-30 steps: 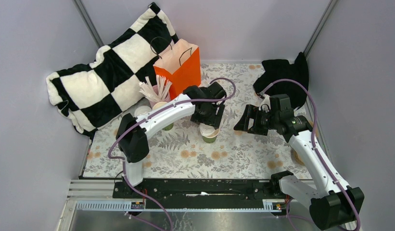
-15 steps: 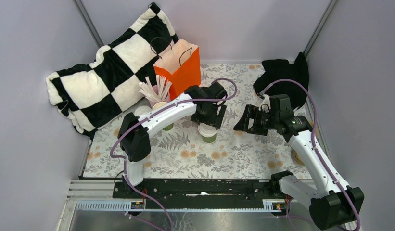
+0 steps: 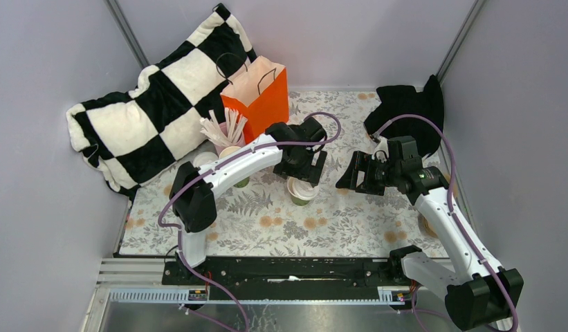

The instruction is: Pack the takeout coffee

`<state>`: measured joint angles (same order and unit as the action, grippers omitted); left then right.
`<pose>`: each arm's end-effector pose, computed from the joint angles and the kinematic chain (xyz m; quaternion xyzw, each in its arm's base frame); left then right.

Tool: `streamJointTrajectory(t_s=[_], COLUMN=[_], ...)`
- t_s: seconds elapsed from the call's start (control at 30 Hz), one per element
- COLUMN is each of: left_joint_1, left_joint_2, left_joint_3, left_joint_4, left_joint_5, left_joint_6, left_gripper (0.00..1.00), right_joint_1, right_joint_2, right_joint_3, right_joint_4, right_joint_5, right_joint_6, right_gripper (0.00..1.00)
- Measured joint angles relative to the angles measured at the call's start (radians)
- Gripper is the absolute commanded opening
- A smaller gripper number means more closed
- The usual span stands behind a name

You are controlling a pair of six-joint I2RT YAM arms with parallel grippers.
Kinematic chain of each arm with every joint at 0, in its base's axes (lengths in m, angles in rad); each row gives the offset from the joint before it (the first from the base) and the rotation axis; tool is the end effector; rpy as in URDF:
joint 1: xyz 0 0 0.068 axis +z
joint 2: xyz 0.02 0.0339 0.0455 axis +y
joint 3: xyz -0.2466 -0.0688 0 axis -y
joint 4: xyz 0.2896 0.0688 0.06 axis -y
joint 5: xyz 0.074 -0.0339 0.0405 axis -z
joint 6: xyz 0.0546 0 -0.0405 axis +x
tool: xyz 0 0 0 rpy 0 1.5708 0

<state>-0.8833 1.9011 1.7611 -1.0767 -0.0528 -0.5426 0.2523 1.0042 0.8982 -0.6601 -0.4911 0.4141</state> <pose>0.2813 -0.3380 0.2452 0.1622 0.9706 -0.0955 0.1502 0.2550 0.0923 0.2659 -0.0228 0.8973 0.3356 0.2858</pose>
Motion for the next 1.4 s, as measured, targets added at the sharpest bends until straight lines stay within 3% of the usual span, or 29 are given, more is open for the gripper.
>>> streamJointTrajectory(t_s=[0.2, 0.4, 0.53, 0.67, 0.77, 1.1, 1.4], left_joint_1=[0.0, 0.031, 0.111, 0.185, 0.205, 0.206, 0.206], left_joint_2=[0.0, -0.038, -0.129, -0.175, -0.176, -0.176, -0.176], left_joint_3=[0.029, 0.018, -0.096, -0.207, -0.26, -0.337, -0.38], left_joint_4=[-0.017, -0.012, 0.053, 0.124, 0.167, 0.287, 0.323], left_joint_5=[0.0, 0.05, 0.14, 0.223, 0.268, 0.36, 0.377], left_joint_6=[-0.01, -0.047, -0.079, -0.106, -0.121, -0.148, -0.159], left_gripper=[0.98, 0.89, 0.86, 0.94, 0.95, 0.78, 0.67], right_joint_1=[0.0, -0.002, -0.002, 0.0, 0.013, 0.083, 0.087], right_joint_2=[0.016, 0.129, 0.266, 0.377, 0.433, 0.478, 0.478], right_joint_3=[0.0, 0.0, 0.0, 0.0, 0.0, -0.042, -0.049], right_joint_4=[0.006, 0.064, 0.172, 0.278, 0.333, 0.443, 0.479], right_joint_5=[-0.019, -0.115, -0.22, -0.287, -0.313, -0.332, -0.332], right_joint_6=[-0.001, 0.006, 0.054, 0.109, 0.142, 0.221, 0.261], right_gripper=[0.9, 0.86, 0.8, 0.77, 0.75, 0.65, 0.63])
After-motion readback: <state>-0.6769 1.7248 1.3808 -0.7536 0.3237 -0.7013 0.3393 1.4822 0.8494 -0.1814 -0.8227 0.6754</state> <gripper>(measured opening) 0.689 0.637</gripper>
